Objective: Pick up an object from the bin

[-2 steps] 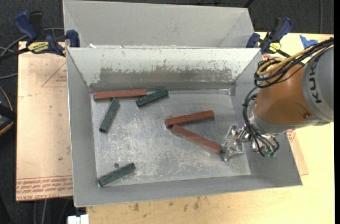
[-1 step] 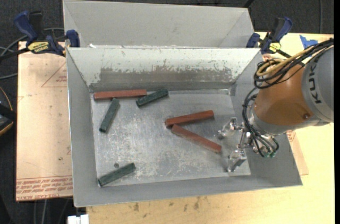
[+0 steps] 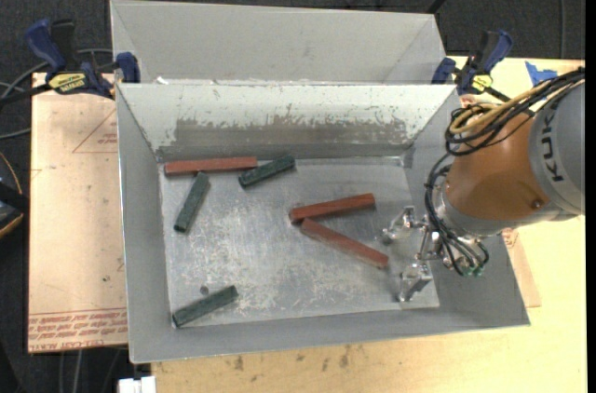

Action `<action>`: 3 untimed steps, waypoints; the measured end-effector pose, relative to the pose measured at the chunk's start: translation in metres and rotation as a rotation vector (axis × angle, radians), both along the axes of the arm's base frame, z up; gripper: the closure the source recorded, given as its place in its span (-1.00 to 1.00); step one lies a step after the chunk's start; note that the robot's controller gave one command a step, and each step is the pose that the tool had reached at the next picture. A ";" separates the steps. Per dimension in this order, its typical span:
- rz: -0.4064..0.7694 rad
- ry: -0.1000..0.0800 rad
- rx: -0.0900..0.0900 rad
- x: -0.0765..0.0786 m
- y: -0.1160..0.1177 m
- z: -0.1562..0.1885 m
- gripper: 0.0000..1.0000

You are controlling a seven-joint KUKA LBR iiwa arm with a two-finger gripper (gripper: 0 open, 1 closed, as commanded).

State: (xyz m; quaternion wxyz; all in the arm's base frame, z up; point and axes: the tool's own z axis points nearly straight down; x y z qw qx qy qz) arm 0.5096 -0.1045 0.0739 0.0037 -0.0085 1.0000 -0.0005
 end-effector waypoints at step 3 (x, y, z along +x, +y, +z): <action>-0.067 0.005 0.001 -0.005 0.038 0.112 1.00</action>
Offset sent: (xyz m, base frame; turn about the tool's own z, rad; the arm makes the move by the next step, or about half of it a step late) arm 0.0000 0.0000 0.0000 0.0000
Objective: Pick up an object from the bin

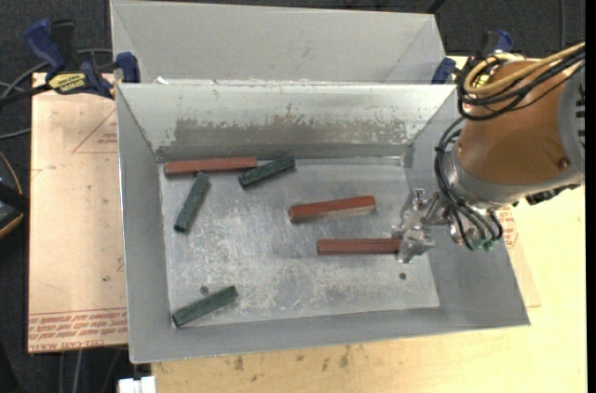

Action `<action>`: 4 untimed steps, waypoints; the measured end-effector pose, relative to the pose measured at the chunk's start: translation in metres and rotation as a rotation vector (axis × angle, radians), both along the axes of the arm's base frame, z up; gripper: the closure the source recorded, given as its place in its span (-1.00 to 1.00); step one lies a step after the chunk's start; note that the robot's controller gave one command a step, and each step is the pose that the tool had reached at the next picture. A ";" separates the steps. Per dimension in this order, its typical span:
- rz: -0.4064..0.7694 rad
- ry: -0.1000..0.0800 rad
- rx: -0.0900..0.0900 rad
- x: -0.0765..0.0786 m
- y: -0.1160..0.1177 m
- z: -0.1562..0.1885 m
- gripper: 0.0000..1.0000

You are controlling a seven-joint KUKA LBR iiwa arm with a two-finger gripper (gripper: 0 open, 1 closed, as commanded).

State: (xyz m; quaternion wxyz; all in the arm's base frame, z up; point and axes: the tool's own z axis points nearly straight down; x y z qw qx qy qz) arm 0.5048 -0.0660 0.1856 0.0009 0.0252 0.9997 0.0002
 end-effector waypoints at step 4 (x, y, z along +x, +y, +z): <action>0.002 0.000 0.000 0.000 0.000 0.000 1.00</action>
Offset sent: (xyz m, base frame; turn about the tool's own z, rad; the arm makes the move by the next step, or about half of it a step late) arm 0.0000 0.0000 0.0000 0.0000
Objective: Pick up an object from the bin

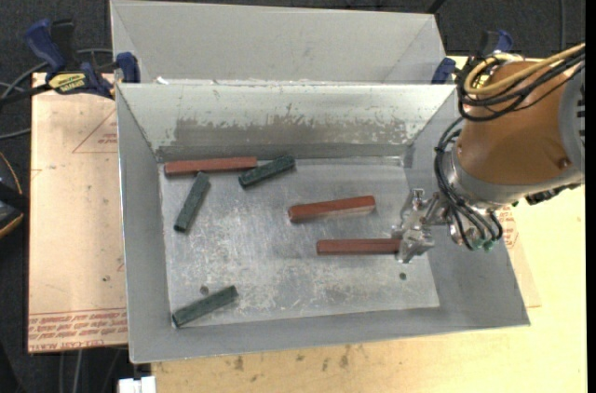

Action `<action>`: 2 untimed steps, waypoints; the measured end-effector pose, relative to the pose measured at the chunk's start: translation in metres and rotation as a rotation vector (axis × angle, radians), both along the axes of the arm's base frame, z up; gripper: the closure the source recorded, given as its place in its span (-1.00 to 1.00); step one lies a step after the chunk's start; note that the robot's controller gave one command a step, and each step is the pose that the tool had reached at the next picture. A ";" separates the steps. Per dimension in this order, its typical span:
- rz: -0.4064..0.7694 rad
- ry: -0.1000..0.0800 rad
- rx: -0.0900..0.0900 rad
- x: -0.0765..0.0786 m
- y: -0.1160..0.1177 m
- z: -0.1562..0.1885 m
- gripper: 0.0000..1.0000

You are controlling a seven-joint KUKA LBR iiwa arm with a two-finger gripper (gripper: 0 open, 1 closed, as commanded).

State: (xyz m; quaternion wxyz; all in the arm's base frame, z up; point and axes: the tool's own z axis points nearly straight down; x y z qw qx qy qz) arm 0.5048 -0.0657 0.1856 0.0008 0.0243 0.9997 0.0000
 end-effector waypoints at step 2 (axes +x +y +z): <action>0.000 0.000 0.000 0.000 0.000 0.000 1.00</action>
Offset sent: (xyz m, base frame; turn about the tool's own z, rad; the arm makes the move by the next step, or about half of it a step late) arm 0.0000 0.0000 0.0000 0.0000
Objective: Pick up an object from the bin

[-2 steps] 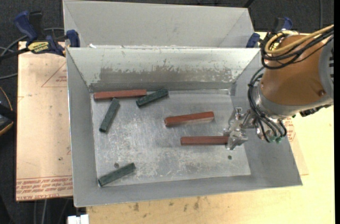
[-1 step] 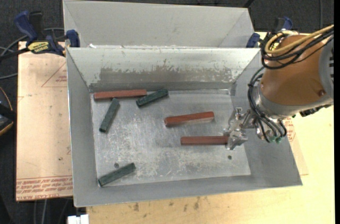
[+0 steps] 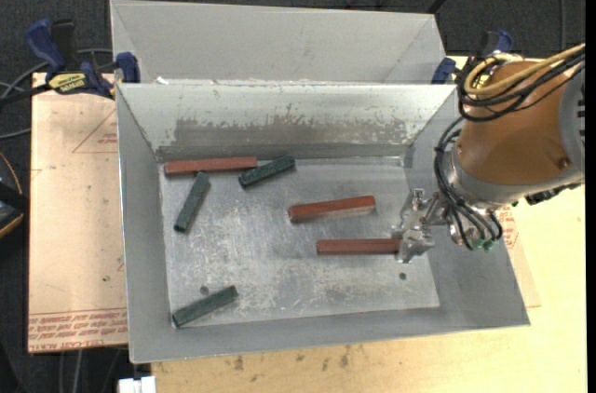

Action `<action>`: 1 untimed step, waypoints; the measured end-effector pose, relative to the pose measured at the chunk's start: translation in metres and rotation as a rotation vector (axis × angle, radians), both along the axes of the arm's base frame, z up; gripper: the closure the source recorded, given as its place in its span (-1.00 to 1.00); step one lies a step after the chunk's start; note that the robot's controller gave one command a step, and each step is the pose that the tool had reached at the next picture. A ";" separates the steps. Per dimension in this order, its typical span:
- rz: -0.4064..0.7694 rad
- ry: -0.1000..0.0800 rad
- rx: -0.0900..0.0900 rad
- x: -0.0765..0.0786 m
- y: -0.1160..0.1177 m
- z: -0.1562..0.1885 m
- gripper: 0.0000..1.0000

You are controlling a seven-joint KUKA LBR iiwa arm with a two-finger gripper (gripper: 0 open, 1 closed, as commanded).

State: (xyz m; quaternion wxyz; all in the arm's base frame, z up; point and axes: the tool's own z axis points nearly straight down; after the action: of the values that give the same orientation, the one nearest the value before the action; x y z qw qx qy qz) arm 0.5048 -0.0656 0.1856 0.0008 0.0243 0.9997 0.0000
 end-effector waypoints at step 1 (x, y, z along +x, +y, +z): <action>0.000 0.000 0.000 0.000 0.000 0.000 1.00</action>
Offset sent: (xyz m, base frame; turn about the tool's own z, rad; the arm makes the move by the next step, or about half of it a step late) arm 0.0000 0.0000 0.0000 0.0000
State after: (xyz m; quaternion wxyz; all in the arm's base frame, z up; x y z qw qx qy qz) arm 0.5048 -0.0656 0.1856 0.0008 0.0243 0.9997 -0.0001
